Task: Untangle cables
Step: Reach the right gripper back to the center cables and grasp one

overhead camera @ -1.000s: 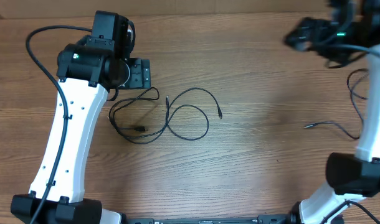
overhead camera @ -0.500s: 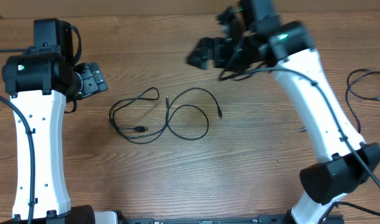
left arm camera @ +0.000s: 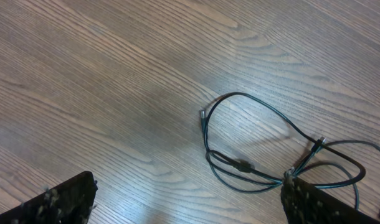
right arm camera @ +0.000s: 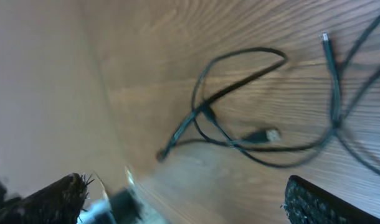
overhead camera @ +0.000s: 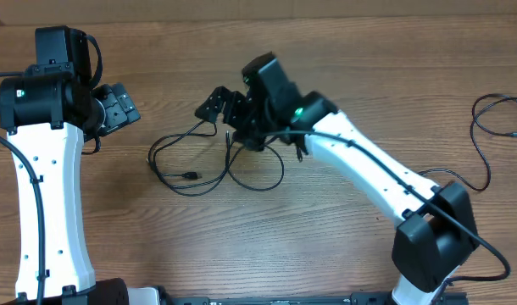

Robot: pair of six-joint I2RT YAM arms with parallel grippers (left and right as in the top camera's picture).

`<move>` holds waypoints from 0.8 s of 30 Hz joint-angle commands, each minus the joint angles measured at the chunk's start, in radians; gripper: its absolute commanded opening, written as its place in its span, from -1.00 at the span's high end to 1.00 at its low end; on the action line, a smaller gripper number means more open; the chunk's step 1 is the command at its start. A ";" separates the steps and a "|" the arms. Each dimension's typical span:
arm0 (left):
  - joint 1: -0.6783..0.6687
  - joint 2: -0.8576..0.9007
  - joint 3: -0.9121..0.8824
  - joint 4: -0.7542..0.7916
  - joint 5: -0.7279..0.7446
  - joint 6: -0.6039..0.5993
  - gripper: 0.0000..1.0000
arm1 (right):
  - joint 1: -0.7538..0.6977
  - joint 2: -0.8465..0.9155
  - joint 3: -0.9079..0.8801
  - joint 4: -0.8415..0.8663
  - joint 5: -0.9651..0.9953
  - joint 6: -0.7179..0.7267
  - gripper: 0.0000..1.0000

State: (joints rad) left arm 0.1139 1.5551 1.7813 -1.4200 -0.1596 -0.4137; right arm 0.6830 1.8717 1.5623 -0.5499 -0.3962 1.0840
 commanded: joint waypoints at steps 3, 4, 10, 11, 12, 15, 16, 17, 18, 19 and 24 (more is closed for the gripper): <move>0.005 -0.015 0.017 0.001 0.023 -0.013 -0.89 | 0.054 0.007 -0.058 0.096 0.169 0.177 -1.00; 0.005 -0.016 0.017 0.002 0.023 -0.013 -0.89 | 0.064 0.019 -0.066 0.126 0.185 0.177 -1.00; 0.005 -0.016 0.017 -0.002 0.023 -0.013 -0.89 | 0.074 0.101 -0.066 0.223 0.204 0.237 -1.00; 0.005 -0.016 0.017 -0.004 0.023 -0.013 -0.89 | 0.074 0.119 -0.066 0.251 0.200 0.237 -0.99; 0.005 -0.016 0.017 -0.006 0.023 -0.013 -0.89 | 0.074 0.132 -0.066 0.273 0.192 0.237 -0.94; 0.005 -0.016 0.017 -0.010 0.022 -0.012 -0.89 | 0.074 0.155 -0.066 0.313 0.182 0.236 -0.61; 0.005 -0.016 0.017 -0.011 0.022 -0.012 -0.89 | 0.074 0.156 -0.066 0.315 0.190 0.230 -0.50; 0.005 -0.016 0.017 -0.012 0.022 -0.012 -0.89 | 0.072 0.156 -0.066 0.319 0.203 0.212 -0.33; 0.005 -0.016 0.017 -0.012 0.023 -0.013 -0.89 | 0.068 0.156 -0.065 0.325 0.206 0.188 -0.09; 0.005 -0.016 0.017 -0.011 0.023 -0.013 -0.89 | 0.063 0.156 -0.064 0.331 0.204 0.159 0.13; 0.004 -0.016 0.017 -0.011 0.022 -0.013 -0.89 | -0.022 0.130 -0.061 0.274 0.077 -0.060 0.92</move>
State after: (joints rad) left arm 0.1139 1.5551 1.7813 -1.4288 -0.1432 -0.4137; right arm 0.7254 2.0338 1.4963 -0.2371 -0.2424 1.1877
